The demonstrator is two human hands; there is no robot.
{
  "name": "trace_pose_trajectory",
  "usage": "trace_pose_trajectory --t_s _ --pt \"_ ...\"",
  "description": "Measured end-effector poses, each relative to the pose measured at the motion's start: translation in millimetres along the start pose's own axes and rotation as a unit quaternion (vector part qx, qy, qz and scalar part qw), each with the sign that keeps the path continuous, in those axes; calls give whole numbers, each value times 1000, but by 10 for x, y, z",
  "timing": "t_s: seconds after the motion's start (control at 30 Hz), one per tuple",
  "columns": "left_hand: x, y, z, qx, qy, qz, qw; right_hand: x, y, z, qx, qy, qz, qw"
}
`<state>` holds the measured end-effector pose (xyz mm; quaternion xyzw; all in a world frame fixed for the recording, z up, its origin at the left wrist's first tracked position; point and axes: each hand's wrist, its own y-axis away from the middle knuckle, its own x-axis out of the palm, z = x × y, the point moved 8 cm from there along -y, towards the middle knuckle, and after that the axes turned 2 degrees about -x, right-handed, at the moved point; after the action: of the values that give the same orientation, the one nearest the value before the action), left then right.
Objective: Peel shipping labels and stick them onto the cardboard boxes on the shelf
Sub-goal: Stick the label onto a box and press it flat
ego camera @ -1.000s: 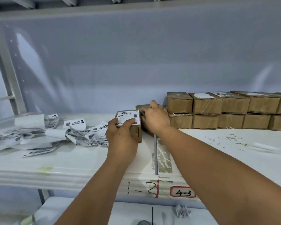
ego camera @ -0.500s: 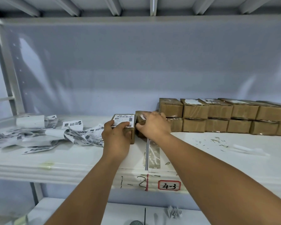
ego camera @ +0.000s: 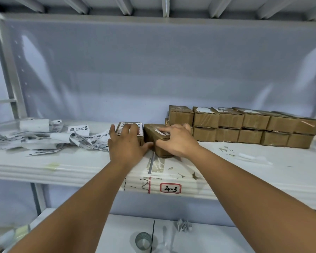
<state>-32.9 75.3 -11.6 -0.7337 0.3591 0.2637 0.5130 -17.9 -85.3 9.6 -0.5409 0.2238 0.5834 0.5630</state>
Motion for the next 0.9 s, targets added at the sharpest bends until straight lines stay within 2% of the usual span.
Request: trace_pose_trajectory --t_s 0.17,0.4,0.57,0.67,0.9 --pt "-256 183 -99 -21 23 -55 998 -150 253 -73 17 -15 -55 998" --pt "-271 373 -325 46 71 -19 996 -304 544 -12 1 39 -141 989" --pt "-251 431 -301 92 134 3 987 -208 563 -43 -39 7 -113 993" --pt "-237 413 -256 92 170 14 981 -181 552 -93 -49 -71 -96 992" --pt "-251 493 -297 101 116 -36 987 -115 512 -215 -50 -117 -98 987"
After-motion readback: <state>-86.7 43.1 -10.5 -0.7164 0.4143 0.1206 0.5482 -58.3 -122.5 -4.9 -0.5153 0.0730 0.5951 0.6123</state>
